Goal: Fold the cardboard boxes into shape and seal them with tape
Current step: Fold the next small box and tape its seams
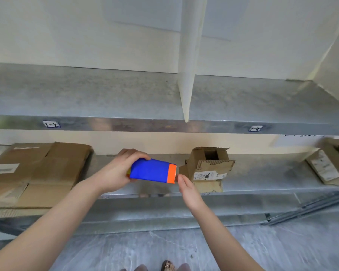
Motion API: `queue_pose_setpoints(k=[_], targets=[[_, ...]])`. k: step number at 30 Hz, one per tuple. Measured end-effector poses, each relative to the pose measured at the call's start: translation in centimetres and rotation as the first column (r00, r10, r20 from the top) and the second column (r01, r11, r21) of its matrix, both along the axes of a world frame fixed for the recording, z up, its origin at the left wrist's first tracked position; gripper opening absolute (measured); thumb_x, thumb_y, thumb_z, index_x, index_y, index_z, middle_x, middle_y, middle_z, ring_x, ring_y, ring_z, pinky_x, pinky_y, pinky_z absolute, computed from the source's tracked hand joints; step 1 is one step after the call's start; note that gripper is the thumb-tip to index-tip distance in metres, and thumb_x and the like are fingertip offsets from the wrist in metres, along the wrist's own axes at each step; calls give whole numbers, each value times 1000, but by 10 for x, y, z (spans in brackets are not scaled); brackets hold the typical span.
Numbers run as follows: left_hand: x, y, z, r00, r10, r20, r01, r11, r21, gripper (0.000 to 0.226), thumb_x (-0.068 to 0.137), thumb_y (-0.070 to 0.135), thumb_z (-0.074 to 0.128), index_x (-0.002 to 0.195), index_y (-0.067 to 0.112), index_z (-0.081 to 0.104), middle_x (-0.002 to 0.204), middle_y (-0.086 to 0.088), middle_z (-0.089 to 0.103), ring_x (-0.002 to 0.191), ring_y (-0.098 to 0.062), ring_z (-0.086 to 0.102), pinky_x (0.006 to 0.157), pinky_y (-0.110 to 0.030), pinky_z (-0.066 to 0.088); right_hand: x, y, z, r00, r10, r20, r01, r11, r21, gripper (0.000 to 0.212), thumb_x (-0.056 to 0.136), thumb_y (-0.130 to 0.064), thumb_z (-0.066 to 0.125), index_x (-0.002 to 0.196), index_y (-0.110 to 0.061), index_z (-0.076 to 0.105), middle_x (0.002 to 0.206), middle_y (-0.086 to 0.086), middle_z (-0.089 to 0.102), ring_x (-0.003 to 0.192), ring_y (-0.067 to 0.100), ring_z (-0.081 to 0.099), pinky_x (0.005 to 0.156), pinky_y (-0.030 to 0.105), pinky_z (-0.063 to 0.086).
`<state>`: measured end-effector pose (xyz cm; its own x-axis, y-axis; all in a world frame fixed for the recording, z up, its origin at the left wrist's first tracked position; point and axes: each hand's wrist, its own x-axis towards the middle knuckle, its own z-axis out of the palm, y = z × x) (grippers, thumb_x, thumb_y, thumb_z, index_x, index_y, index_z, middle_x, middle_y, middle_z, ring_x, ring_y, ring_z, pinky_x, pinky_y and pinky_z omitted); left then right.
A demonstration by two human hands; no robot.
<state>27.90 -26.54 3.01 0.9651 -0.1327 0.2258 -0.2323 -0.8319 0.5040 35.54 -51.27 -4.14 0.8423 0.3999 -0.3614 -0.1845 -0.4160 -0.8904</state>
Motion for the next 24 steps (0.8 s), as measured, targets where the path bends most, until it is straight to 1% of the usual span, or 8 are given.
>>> queue_pose_setpoints(k=[2,4,6,8,14,17,21,24], targets=[[1,0,1,1000,3,-11,-3,1000,-2,72,68,8,80,121,40,43,117,18,47,108,-11,41,91,-21,35,4,4,-5,999,-23,-35,24,999,27,18,104,-35,37,104,-39,55,110,-19,59,117,13,53,109,39,39],[2,-1,1,1000,2,-14,-2,1000,6,72,68,8,80,122,39,44,117,19,46,107,-9,40,91,-18,34,5,6,-8,999,13,-30,-11,999,45,24,104,-37,37,125,-37,49,129,-12,56,127,14,48,111,46,38],[4,-1,1,1000,2,-19,-1,1000,10,70,67,8,80,123,36,47,116,20,46,107,-7,39,91,-15,32,8,7,-11,996,12,-92,-5,997,74,44,104,-41,34,147,-30,33,148,-6,42,136,16,42,110,44,40],[4,-1,1,1000,0,-23,0,1000,11,69,68,9,81,123,34,49,116,24,45,107,-7,40,91,-13,31,11,8,-11,984,-6,-180,24,994,103,51,103,-46,33,151,-28,28,149,-4,40,135,16,44,101,38,47],[3,-3,7,999,-10,-46,11,1000,11,66,71,10,80,123,35,49,118,33,42,107,-3,40,91,-7,31,16,17,-15,943,50,-329,22,977,211,51,98,-51,46,145,-33,35,140,-5,50,125,15,54,89,34,56],[0,-3,9,999,-3,-54,4,1000,10,66,71,9,80,123,35,49,118,32,42,107,-4,41,92,-7,31,19,21,-20,914,33,-404,95,951,293,37,98,-34,57,133,-23,51,129,1,61,115,18,62,85,37,58],[-2,3,7,998,26,-59,-24,999,27,65,69,7,81,123,30,52,117,32,41,106,-6,41,91,-8,31,22,21,-21,937,-5,-349,134,928,348,19,99,-15,55,117,-11,59,113,10,69,103,18,66,80,28,56],[-3,6,1,996,59,-65,-56,998,36,71,67,6,81,123,36,48,116,30,43,107,-10,41,92,-17,35,23,23,-21,985,-82,-151,112,972,207,7,96,-14,58,101,-18,63,91,-1,72,77,7,64,70,21,52]])
